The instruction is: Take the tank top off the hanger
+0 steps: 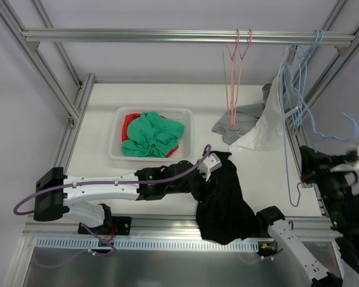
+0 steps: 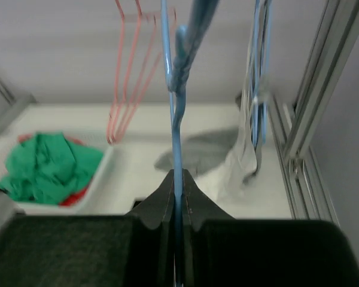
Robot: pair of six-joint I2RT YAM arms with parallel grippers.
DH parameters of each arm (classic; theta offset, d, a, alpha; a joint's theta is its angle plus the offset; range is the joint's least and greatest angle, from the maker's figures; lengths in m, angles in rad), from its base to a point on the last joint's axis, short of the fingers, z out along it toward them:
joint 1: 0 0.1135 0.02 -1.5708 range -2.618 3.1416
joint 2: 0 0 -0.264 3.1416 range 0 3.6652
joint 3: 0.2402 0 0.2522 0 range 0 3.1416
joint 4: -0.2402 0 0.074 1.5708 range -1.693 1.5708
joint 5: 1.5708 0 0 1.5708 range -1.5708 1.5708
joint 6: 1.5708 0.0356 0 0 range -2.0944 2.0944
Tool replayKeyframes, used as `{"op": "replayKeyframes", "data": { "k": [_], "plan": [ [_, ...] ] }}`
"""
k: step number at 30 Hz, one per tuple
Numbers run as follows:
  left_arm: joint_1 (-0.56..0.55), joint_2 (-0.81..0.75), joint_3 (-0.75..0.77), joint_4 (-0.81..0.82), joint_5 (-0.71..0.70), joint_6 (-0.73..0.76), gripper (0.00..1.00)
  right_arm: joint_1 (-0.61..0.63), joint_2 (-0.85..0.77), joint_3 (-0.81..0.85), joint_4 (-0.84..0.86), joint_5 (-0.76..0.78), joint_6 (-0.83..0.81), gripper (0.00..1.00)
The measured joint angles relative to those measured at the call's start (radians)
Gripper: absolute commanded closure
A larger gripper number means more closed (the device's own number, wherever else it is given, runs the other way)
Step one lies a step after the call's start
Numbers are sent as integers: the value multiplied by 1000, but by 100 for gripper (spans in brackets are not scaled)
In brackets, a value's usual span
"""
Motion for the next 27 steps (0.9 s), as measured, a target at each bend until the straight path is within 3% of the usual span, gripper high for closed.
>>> {"op": "replayKeyframes", "data": {
  "k": [3, 8, 14, 19, 27],
  "plan": [
    [0, -62, 56, -63, -63, 9, 1, 0, 156, 16, -116, 1, 3, 99],
    [0, -240, 89, -137, -148, 37, 1, 0, 470, 106, -159, 18, -10, 100],
    [0, -404, 48, -191, -195, 44, 1, -81, 745, 375, -162, 11, -51, 100],
    [0, -439, -21, -236, -194, 41, 1, -184, 901, 565, -135, -50, -60, 100],
    [0, -457, -59, -283, -195, 37, 1, -203, 1114, 727, -140, -143, -87, 100]
  ]
}}
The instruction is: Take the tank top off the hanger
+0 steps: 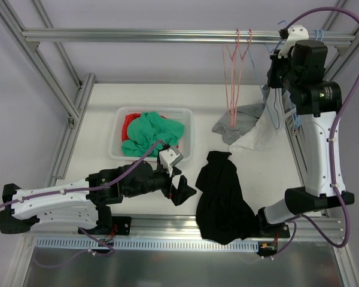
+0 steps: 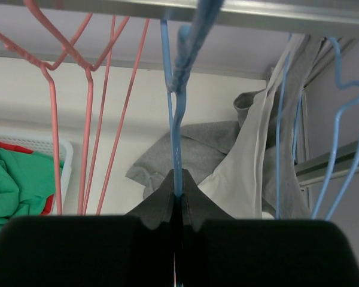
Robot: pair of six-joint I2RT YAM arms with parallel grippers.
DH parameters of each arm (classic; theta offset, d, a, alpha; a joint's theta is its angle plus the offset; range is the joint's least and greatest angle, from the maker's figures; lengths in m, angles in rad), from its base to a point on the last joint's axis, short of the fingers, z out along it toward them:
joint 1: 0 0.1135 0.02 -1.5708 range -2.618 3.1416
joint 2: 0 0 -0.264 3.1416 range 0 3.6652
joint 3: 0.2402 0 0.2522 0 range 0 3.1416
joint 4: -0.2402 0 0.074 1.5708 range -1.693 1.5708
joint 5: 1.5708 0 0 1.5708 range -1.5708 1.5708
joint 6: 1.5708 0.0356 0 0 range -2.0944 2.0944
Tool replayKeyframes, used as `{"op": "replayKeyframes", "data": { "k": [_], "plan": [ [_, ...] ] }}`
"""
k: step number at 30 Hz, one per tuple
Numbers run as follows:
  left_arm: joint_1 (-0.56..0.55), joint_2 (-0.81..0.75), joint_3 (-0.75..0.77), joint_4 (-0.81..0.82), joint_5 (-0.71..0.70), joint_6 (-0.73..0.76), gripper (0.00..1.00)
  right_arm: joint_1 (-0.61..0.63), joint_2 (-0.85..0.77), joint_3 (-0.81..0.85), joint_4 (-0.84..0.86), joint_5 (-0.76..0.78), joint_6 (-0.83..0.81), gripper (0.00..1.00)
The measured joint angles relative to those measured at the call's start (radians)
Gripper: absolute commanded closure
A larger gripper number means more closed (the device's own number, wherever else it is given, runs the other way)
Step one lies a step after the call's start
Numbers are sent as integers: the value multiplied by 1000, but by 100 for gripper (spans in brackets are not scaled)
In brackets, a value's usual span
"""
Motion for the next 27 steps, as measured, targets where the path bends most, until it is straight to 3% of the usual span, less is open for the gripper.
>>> {"op": "replayKeyframes", "data": {
  "k": [6, 23, 25, 26, 27],
  "plan": [
    [0, -2, 0, -2, 0, -1, 1, 0, 92, 64, -2, -23, -8, 100],
    [0, 160, 3, -4, 3, -4, 1, 6, 132, -26, 22, -30, -12, 100],
    [0, 183, 10, -5, 5, -5, 1, 6, 132, -26, 22, -32, -12, 86],
    [0, 196, 14, -5, 5, -7, 1, 6, 132, -29, 23, -32, -13, 53],
    [0, 207, 19, -5, 5, -10, 1, 7, 127, -39, 23, -32, -9, 42]
  ]
}}
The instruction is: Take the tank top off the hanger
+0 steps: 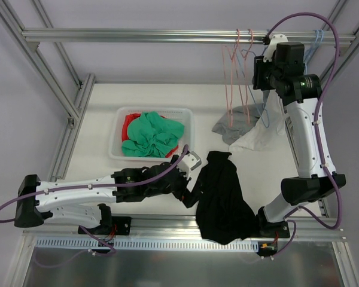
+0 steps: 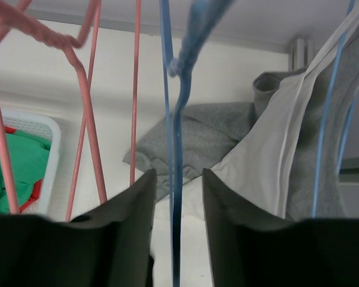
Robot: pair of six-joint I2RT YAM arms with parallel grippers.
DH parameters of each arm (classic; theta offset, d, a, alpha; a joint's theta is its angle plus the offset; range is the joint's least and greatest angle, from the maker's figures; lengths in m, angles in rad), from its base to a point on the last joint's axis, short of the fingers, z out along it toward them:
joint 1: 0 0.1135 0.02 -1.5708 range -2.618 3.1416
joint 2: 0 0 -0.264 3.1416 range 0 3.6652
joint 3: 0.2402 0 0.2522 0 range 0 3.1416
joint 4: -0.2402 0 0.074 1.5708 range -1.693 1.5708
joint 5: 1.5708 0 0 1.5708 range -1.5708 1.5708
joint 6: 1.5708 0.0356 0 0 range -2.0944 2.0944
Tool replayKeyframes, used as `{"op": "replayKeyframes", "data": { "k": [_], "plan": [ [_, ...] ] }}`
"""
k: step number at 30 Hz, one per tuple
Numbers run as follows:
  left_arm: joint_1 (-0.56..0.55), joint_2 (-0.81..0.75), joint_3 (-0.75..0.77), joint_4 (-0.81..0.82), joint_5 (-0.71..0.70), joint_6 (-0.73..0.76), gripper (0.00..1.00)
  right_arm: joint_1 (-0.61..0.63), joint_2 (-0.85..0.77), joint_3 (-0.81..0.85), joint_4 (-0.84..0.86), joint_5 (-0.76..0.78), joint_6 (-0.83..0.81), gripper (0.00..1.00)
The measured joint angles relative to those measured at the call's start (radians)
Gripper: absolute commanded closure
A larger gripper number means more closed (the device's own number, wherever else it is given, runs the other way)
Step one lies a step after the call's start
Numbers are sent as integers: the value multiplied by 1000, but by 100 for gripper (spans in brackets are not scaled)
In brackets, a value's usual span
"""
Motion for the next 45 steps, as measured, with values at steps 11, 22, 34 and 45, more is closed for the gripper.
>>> {"op": "replayKeyframes", "data": {
  "k": [11, 22, 34, 45],
  "plan": [
    [0, 260, 137, 29, 3, -25, 1, -8, -328, -349, -24, 126, 32, 0],
    [0, 790, 423, 30, 14, -23, 1, -12, -978, -504, -29, 84, 85, 1],
    [-23, 971, 548, -8, -31, -18, 100, -13, -1080, -589, -51, -216, 86, 0],
    [-45, 478, 372, -229, -230, -44, 100, -13, -1178, -639, -8, -214, 83, 1]
  ]
}}
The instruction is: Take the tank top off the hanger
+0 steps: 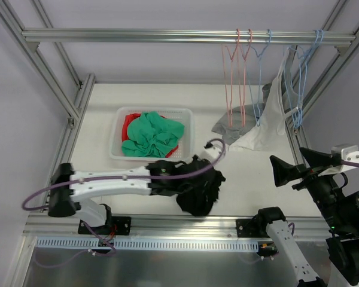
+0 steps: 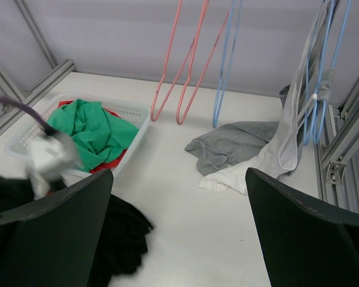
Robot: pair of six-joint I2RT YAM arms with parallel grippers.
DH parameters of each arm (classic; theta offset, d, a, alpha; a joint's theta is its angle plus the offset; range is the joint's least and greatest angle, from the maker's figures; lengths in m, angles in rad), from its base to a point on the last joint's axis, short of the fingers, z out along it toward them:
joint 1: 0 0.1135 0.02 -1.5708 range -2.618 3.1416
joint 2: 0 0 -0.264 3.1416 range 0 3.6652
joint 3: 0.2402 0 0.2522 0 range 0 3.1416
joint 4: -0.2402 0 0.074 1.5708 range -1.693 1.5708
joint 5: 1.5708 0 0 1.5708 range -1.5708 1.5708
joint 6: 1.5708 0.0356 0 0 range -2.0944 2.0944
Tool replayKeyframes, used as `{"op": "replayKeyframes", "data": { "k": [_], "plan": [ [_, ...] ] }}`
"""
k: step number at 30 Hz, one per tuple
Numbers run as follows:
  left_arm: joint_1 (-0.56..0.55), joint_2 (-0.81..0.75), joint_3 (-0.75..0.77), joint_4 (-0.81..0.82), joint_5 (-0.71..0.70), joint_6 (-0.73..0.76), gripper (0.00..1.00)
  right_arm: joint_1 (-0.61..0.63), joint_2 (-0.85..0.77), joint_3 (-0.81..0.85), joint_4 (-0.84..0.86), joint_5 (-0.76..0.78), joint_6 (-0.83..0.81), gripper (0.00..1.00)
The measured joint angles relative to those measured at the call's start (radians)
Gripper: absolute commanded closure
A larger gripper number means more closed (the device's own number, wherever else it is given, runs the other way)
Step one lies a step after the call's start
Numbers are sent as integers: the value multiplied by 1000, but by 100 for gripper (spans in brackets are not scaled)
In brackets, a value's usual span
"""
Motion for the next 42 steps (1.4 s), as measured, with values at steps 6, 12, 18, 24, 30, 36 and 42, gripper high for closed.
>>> {"op": "replayKeyframes", "data": {
  "k": [6, 12, 18, 24, 30, 36, 42],
  "plan": [
    [58, -292, 182, -60, -121, 39, 100, 0, -22, -42, 21, 43, 1, 0],
    [284, -284, 355, -125, -106, 117, 100, 0, -47, -41, 56, 50, 4, 0],
    [462, -175, 531, -161, 4, 218, 100, 0, -63, -42, 68, 57, 4, 1],
    [585, -106, 587, -161, 157, 268, 100, 0, -85, -42, 73, 58, 4, 1],
    [700, -59, 506, -148, 250, 284, 100, 0, -92, -74, 90, 49, 6, 1],
    [764, 47, 357, -119, 288, 277, 100, 0, -92, -126, 111, 21, 22, 1],
    [800, 135, 226, -105, 336, 223, 100, 0, -93, -149, 131, 1, 27, 1]
  ]
}}
